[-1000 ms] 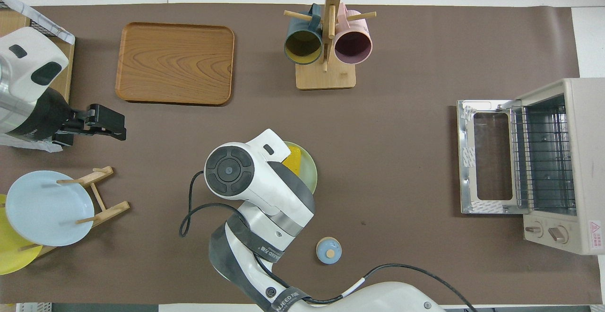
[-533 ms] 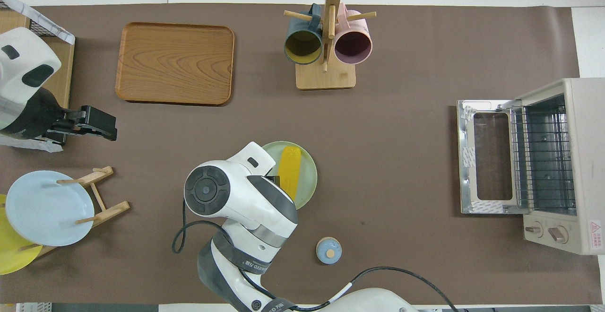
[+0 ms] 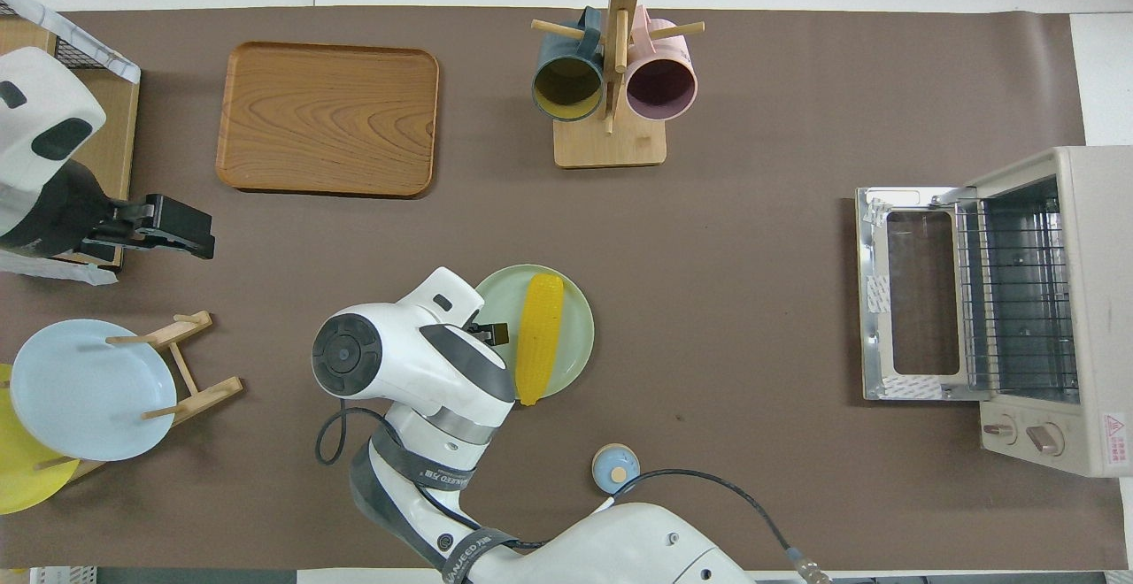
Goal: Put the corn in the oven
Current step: 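Grasp the green plate holding the corn with the right gripper, then carry the plate with corn into the open oven with the right gripper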
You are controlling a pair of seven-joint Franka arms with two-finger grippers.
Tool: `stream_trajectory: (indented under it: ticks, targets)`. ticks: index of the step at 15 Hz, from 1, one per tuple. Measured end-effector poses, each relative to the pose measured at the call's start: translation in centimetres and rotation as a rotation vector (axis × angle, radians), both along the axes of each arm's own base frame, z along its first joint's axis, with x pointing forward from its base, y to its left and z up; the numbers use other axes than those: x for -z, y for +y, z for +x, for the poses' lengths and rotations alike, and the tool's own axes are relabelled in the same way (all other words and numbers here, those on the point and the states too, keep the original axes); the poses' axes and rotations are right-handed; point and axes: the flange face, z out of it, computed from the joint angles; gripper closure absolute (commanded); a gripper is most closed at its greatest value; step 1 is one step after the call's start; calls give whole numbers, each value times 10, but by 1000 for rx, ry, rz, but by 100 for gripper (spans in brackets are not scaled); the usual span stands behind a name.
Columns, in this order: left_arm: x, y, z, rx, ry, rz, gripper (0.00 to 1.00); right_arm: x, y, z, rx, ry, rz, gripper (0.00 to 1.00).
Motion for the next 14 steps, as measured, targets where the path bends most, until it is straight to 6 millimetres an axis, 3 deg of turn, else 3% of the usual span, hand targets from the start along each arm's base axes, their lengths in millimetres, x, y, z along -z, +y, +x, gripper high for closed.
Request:
stream_trajectory:
  ticks: [3,6,8,11,12,14]
  targets:
    - [0,0,0,0,-1,0,0,-7,-2,7,31,-8,7,0]
    - [0,-1,0,3,-1,0,0,-14,-6,7,39,10,-23,76]
    - [0,-2,0,5,-1,0,0,-24,-10,6,48,19,-35,93]
    - [0,-2,0,4,-1,0,0,-27,-11,6,84,17,-34,92]
    - [0,-2,0,4,-1,0,0,-26,-11,6,91,15,-31,86]
    - [0,-2,0,4,-1,0,0,-20,-10,6,102,10,0,84]
